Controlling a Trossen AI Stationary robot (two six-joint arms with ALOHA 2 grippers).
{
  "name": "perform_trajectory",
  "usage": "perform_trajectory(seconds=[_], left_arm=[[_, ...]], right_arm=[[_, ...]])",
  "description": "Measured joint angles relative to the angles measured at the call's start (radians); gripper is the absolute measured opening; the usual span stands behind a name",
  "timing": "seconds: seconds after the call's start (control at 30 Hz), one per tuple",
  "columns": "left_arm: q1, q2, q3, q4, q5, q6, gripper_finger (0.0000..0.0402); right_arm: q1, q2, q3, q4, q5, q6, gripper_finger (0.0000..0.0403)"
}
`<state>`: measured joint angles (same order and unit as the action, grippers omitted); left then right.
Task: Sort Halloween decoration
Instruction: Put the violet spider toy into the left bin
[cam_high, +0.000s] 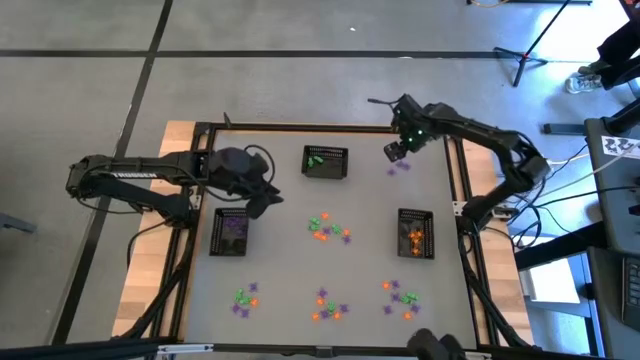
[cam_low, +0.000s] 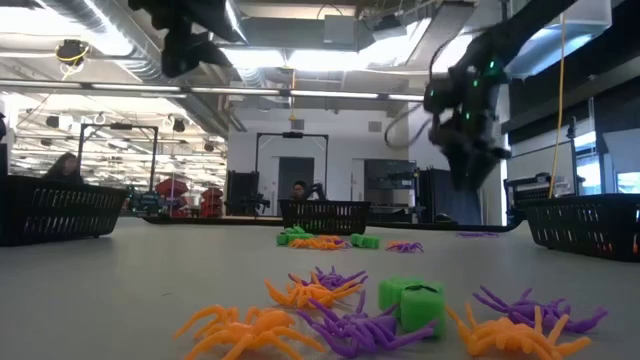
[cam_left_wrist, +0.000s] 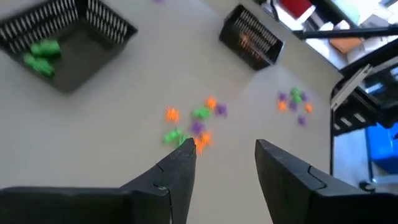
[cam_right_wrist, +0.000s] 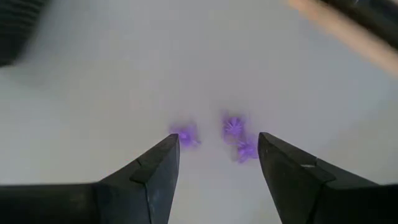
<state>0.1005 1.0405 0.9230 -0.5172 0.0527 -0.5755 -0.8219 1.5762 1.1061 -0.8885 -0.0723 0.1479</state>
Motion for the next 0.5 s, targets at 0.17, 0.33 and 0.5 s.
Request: perform_trajectory(seconds=[0.17,0.33,0.5], left_arm=[[0.000,0.000,-0.008,0.029,-0.037,0.033,0.0150],[0.000,-0.042,-0.138,0.253,-0.020,0.002,0.0142],[0.002,-0.092,-0.331,0.537,-0.017,-0.141,0.0133]], right_arm=[[0.001,0.053,-0.067,0.029,0.001,-0.001,0.0218],[-0.031,0.057,-0.134,0.107,0.001,0.027,0.0218],[-0.059,0.057,-0.180,0.148,0.004,0.049,0.0218]])
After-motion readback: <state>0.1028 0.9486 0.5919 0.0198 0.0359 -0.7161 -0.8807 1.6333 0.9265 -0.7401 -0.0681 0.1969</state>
